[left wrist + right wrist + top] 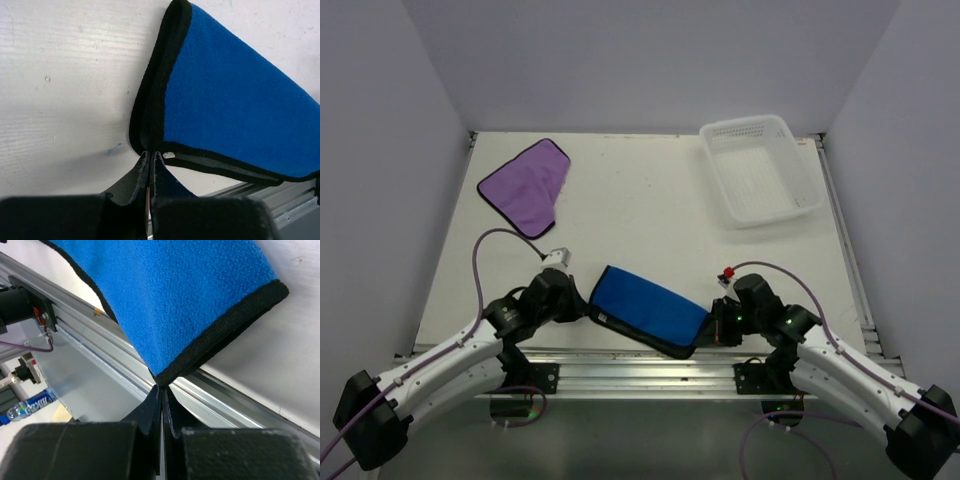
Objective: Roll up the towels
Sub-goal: Fold the towel
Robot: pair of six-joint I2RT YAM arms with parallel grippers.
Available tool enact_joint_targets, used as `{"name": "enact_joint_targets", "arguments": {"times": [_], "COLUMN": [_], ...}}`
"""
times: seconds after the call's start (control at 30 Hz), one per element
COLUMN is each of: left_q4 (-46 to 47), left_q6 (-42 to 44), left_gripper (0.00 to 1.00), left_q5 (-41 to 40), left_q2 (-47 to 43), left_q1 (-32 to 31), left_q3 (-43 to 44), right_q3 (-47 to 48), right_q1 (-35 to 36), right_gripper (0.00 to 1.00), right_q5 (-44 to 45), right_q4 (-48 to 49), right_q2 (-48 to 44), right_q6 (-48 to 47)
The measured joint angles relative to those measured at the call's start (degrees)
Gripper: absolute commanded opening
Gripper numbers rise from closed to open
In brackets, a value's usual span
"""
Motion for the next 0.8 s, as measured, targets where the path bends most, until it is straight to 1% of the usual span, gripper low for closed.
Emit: {"name": "enact_joint_targets", "arguments": {"times": [0.37,0.8], "left_q4": [-3.13,-3.74], "left_q6": [-2.97,-4.11], "left_gripper": [0.00,0.00], "left_q5": [-2.91,-5.03], "left_q2": [1.36,2.54], "left_q1": [-0.68,-3.58], "left_q3": [0.00,0.00], "right_q3": [0.04,-0.04], "right_q1": [0.00,0.00], "right_gripper": [0.00,0.00], "right_q5": [-1.90,-3.78], "right_q4": [-4.50,-5.79], "right_q2": [-3.30,-5.14], "right_q6": [-1.42,-2.10]}}
